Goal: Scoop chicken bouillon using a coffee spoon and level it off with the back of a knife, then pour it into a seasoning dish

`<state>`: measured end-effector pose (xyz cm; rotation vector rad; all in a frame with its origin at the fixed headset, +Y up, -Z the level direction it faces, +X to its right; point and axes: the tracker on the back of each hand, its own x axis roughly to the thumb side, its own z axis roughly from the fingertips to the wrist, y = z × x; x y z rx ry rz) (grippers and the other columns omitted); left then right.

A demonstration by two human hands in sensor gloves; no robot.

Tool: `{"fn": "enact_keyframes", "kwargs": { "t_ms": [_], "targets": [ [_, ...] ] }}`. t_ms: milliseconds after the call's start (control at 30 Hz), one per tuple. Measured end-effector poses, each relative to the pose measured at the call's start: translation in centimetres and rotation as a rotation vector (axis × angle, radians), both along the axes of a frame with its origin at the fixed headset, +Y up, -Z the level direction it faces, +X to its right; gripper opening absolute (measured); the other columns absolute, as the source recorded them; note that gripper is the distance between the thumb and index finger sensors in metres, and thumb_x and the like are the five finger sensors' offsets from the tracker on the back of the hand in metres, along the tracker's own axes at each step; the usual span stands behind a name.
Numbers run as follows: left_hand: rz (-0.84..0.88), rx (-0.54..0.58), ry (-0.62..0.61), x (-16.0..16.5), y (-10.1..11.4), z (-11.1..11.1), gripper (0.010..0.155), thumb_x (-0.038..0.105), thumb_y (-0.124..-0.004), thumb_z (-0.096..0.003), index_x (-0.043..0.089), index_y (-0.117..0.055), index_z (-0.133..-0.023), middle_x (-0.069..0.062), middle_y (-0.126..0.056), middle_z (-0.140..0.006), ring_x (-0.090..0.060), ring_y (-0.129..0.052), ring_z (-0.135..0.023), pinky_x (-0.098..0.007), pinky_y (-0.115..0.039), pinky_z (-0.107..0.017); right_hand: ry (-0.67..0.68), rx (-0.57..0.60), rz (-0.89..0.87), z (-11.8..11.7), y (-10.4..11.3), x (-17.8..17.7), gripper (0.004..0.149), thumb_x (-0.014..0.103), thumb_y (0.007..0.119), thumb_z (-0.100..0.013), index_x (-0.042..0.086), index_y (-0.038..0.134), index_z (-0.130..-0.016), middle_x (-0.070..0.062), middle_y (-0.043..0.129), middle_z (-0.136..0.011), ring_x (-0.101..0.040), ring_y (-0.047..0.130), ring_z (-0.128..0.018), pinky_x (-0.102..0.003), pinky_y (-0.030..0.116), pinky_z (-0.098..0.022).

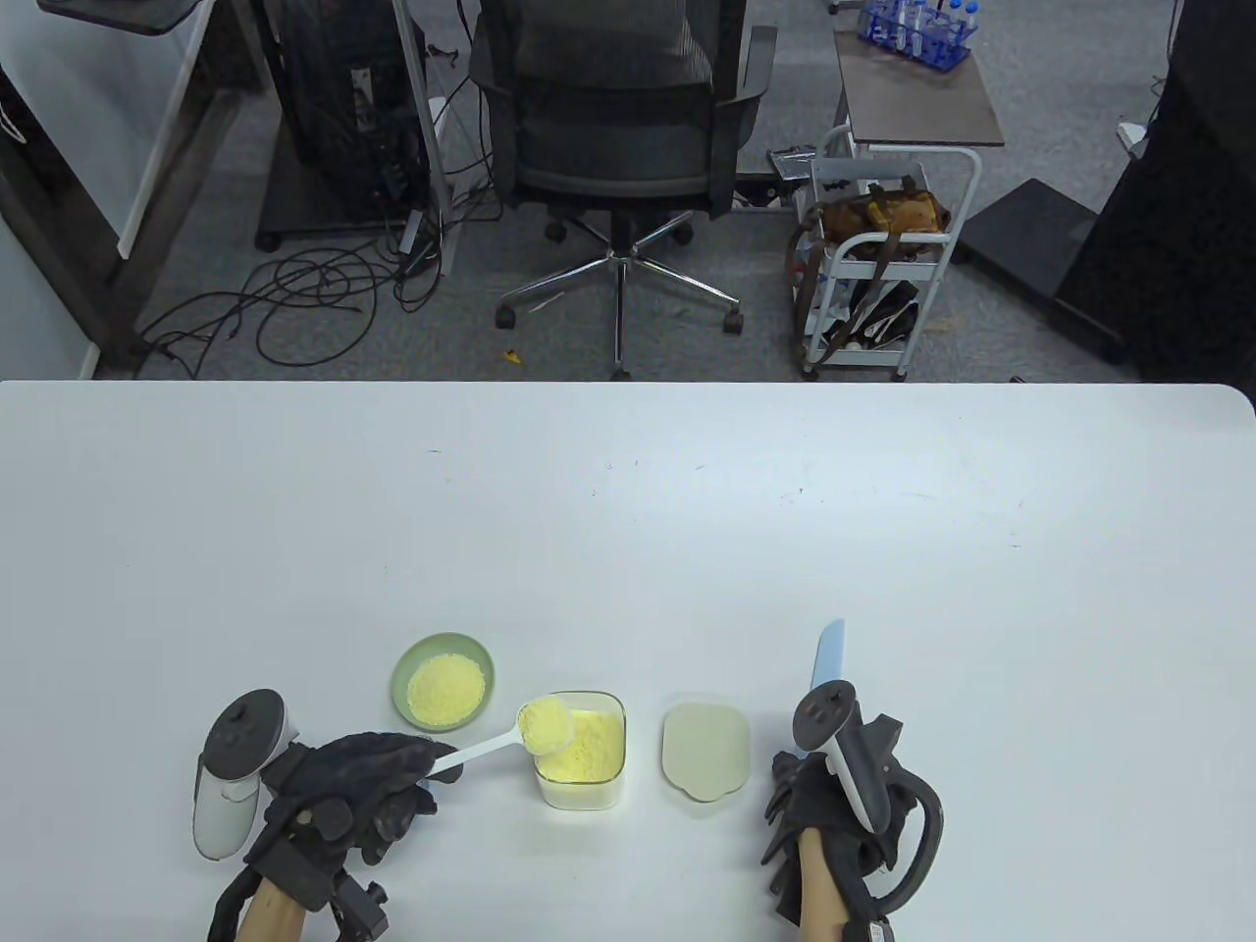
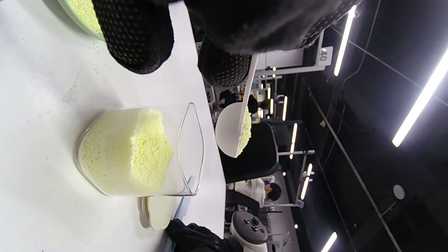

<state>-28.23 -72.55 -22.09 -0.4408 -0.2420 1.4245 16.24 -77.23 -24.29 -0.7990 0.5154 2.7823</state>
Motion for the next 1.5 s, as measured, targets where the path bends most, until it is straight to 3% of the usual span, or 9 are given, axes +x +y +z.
{"fn": "enact_keyframes", "kwargs": {
  "t_ms": [167, 433, 533, 633, 767, 900, 1033, 1500],
  "targets": [
    [0.007, -0.001, 0.012, -0.2, 0.0, 0.0, 0.046, 0.035, -0.078, -0.045, -0.004, -0.09, -0.065, 0.005, -0.094, -0.01, -0.002, -0.084, 0.012, -0.035, -0.082, -0.04, 0.023, 0.032, -0.008, 0.3, -0.2, -0.1, 0.051, 0.043, 0.078, -0.044, 0.002, 0.07, -0.073, -0.014, 0.082, -0.049, -0.028, 0.076, -0.032, -0.062, 0.054, -0.057],
    [0.016, -0.007, 0.015, -0.2, 0.0, 0.1, 0.046, 0.035, -0.078, -0.0451, -0.004, -0.09, -0.065, 0.005, -0.094, -0.011, -0.002, -0.084, 0.011, -0.035, -0.082, -0.04, 0.048, 0.128, -0.098, 1.1, 0.6, 0.2, 0.045, 0.037, 0.081, -0.044, 0.001, 0.074, -0.071, -0.017, 0.083, -0.047, -0.029, 0.076, -0.031, -0.062, 0.053, -0.057],
    [-0.004, -0.016, 0.023, -0.1, -0.1, 0.0, 0.046, 0.035, -0.078, -0.0451, -0.004, -0.09, -0.065, 0.005, -0.094, -0.01, -0.002, -0.084, 0.012, -0.035, -0.082, -0.04, 0.143, 0.262, -0.145, 2.1, 3.0, -1.0, 0.045, 0.037, 0.082, -0.044, 0.001, 0.075, -0.07, -0.017, 0.084, -0.046, -0.029, 0.077, -0.03, -0.062, 0.054, -0.056],
    [-0.022, -0.028, 0.01, 0.3, -0.4, 0.0, 0.046, 0.035, -0.078, -0.0453, -0.005, -0.09, -0.065, 0.005, -0.094, -0.011, -0.003, -0.084, 0.012, -0.035, -0.082, -0.04, 0.401, 0.426, -0.316, 4.0, 6.6, -5.0, 0.045, 0.038, 0.083, -0.043, 0.001, 0.078, -0.068, -0.016, 0.087, -0.043, -0.028, 0.079, -0.027, -0.063, 0.058, -0.053],
    [-0.045, -0.041, 0.006, 0.6, -0.7, -0.1, 0.046, 0.035, -0.077, -0.0455, -0.005, -0.09, -0.065, 0.004, -0.094, -0.01, -0.003, -0.084, 0.012, -0.035, -0.082, -0.04, 0.605, 0.498, -0.384, 5.7, 8.8, -9.4, 0.045, 0.04, 0.082, -0.043, 0.003, 0.08, -0.068, -0.014, 0.088, -0.043, -0.026, 0.081, -0.026, -0.062, 0.061, -0.053],
    [-0.04, -0.058, 0.004, 0.9, -1.0, -0.2, 0.046, 0.035, -0.077, -0.0461, -0.005, -0.089, -0.066, 0.005, -0.094, -0.011, -0.003, -0.085, 0.012, -0.034, -0.082, -0.04, 0.742, 0.417, -0.507, 6.2, 8.5, -13.1, 0.045, 0.04, 0.081, -0.045, 0.003, 0.078, -0.069, -0.014, 0.087, -0.044, -0.026, 0.079, -0.028, -0.062, 0.059, -0.054],
    [-0.034, -0.057, 0.005, 0.9, -1.0, -0.1, 0.046, 0.035, -0.076, -0.0462, -0.005, -0.089, -0.066, 0.005, -0.094, -0.011, -0.002, -0.085, 0.012, -0.034, -0.082, -0.04, 0.763, 0.393, -0.473, 6.2, 7.7, -14.4, 0.044, 0.04, 0.081, -0.045, 0.003, 0.078, -0.07, -0.014, 0.086, -0.045, -0.026, 0.079, -0.029, -0.062, 0.058, -0.055],
    [-0.041, -0.063, -0.008, 0.6, -1.0, 0.1, 0.046, 0.035, -0.077, -0.0458, -0.005, -0.089, -0.066, 0.005, -0.094, -0.01, -0.003, -0.085, 0.012, -0.034, -0.082, -0.04, 0.715, 0.369, -0.371, 6.7, 6.7, -11.4, 0.044, 0.04, 0.083, -0.043, 0.003, 0.08, -0.067, -0.014, 0.088, -0.042, -0.027, 0.081, -0.026, -0.063, 0.06, -0.053]
  ]
}}
